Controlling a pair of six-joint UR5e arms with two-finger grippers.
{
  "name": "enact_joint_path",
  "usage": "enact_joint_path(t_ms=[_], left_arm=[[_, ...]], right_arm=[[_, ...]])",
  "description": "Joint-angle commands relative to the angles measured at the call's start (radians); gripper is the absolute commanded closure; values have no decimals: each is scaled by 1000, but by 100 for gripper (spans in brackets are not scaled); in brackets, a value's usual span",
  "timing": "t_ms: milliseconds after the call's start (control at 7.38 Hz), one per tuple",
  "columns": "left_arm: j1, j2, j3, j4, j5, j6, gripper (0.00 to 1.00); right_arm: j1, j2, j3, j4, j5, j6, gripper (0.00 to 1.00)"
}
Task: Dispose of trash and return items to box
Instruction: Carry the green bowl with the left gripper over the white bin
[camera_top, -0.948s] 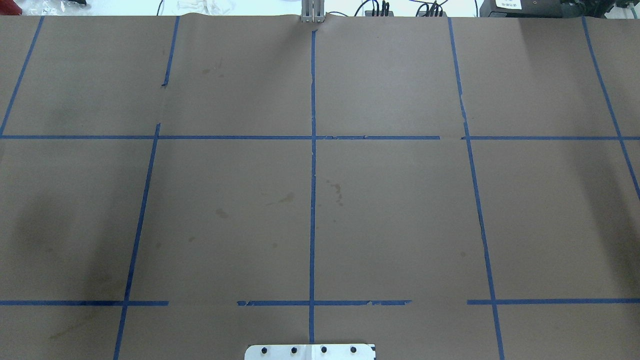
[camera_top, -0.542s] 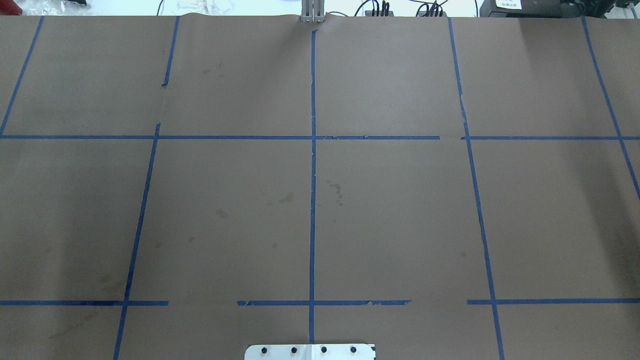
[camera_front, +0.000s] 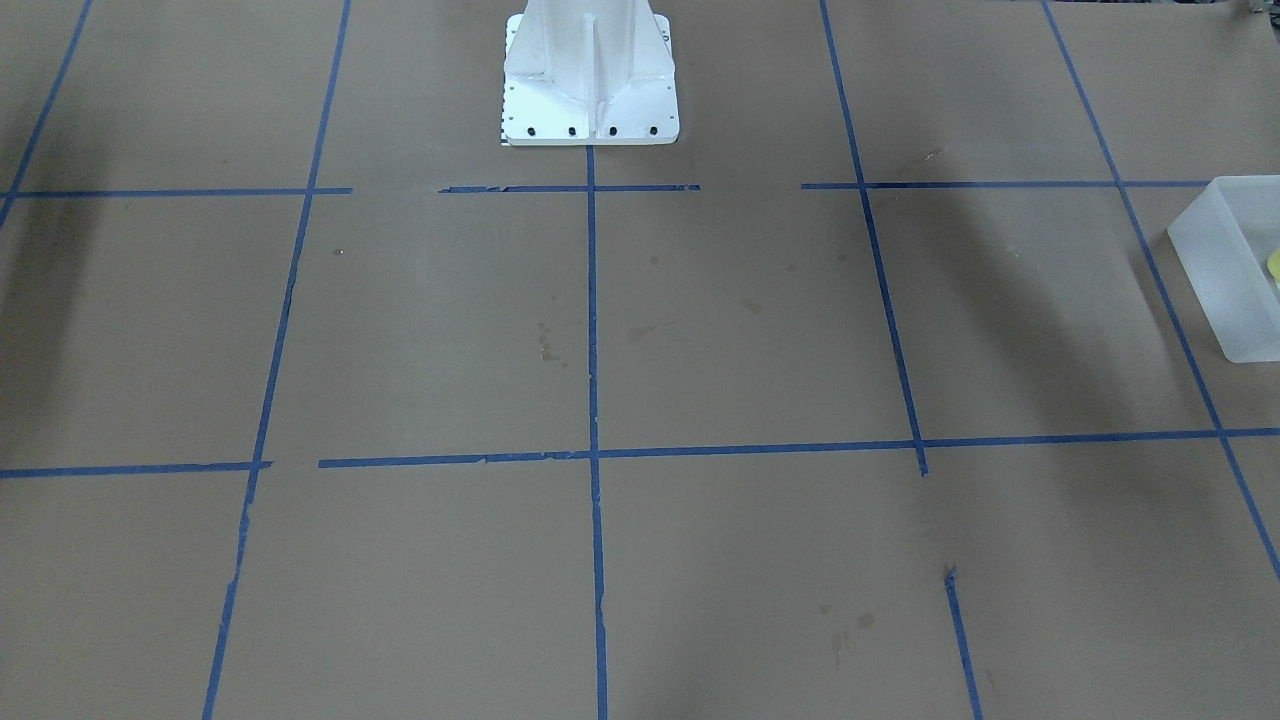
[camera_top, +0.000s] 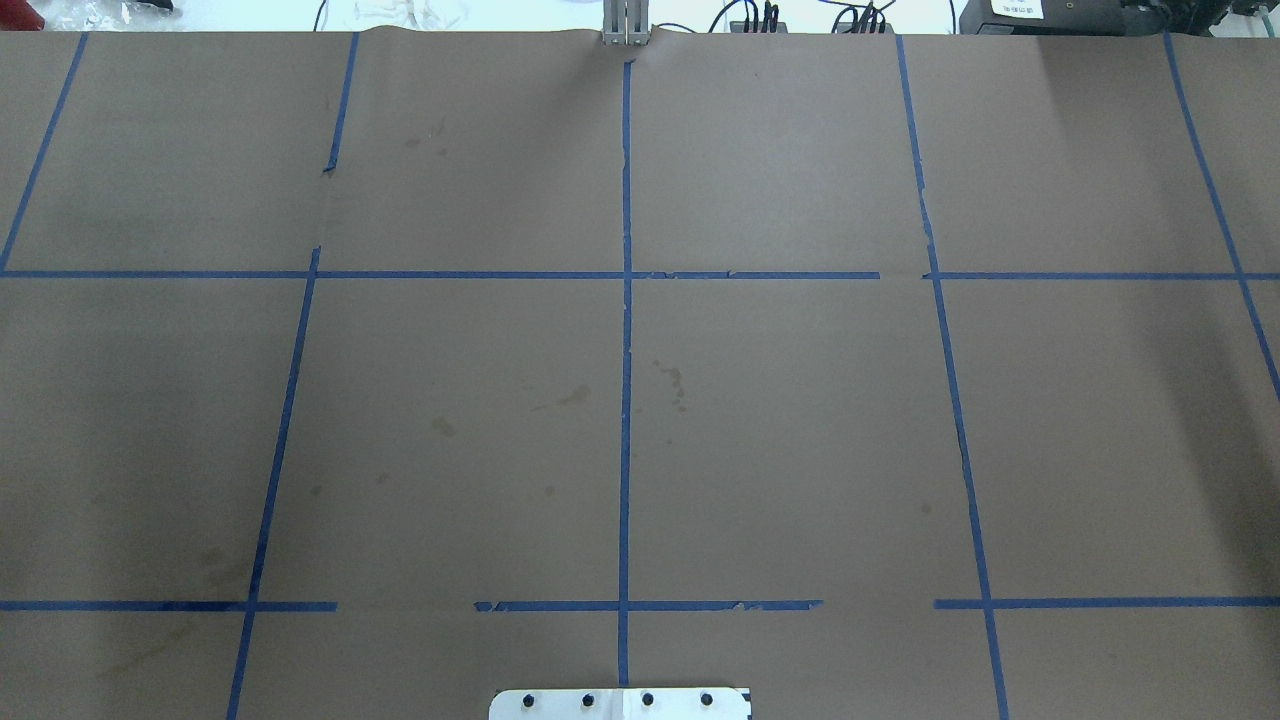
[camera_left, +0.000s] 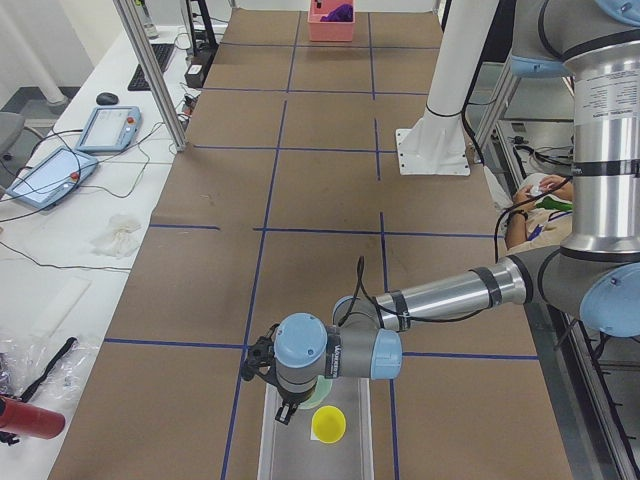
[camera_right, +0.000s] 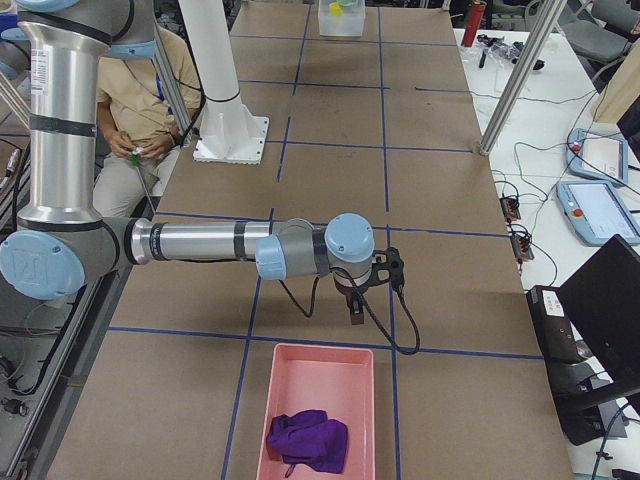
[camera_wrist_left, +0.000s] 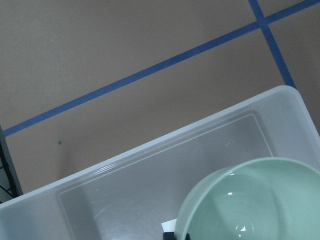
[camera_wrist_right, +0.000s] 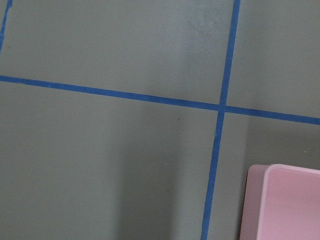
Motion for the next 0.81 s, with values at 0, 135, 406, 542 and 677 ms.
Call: enact_joint_path(t_ms=[0, 135, 406, 542, 677], left_arm=[[3, -3, 54, -66, -20, -5, 100], [3, -3, 68, -83, -29, -7, 100], [6, -5, 74, -85, -54, -13, 100], [8, -6, 77, -87, -56, -14, 100], [9, -6, 82, -97, -56, -14, 100]], right_arm=[[-1, -2, 1, 0, 0, 0, 0], [-1, -2, 1, 0, 0, 0, 0], [-1, -2, 1, 0, 0, 0, 0], [-1, -2, 2, 0, 0, 0, 0], [-1, -2, 1, 0, 0, 0, 0]])
